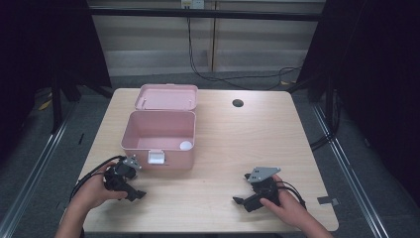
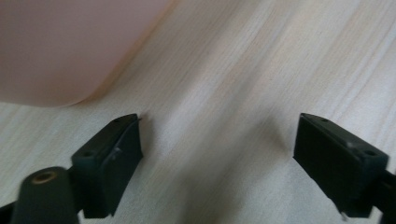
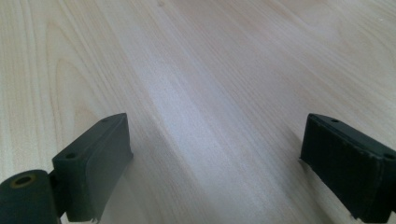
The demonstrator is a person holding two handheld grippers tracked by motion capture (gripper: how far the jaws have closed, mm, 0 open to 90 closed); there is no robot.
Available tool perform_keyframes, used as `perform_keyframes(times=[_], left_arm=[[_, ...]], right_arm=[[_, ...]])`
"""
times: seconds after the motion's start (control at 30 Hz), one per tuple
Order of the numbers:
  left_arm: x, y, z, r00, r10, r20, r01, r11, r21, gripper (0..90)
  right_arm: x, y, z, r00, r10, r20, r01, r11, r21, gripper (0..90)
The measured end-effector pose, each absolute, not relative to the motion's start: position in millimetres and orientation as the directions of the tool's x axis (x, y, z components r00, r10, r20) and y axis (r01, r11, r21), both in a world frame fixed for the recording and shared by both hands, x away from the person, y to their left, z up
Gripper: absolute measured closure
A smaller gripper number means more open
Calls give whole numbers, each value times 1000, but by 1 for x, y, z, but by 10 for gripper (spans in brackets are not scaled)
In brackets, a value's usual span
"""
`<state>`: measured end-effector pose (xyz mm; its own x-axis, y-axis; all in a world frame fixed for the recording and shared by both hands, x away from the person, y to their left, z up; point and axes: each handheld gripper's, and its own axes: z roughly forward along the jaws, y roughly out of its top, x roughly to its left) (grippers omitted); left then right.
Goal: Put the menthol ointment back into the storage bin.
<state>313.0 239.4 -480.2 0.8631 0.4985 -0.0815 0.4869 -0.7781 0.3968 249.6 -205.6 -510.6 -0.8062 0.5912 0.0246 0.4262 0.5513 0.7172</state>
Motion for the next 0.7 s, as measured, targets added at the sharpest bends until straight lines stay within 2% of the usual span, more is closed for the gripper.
perform_keyframes(times=[0.1, 0.23, 0.5, 0.7], left_arm=[[310, 240, -485, 887, 460, -39, 429, -791, 436, 95], [306, 242, -493, 884, 465, -37, 419, -757, 502, 0], [294, 259, -507, 878, 478, -34, 373, -636, 676, 0], [292, 263, -510, 877, 480, -32, 361, -613, 703, 0]], right_arm=[[250, -206, -511, -806, 591, 24, 426, 551, 717, 80], [249, -206, -511, -805, 592, 25, 428, 551, 717, 80], [250, -206, -511, -806, 591, 24, 426, 551, 717, 80], [250, -206, -511, -806, 591, 25, 427, 551, 717, 80]])
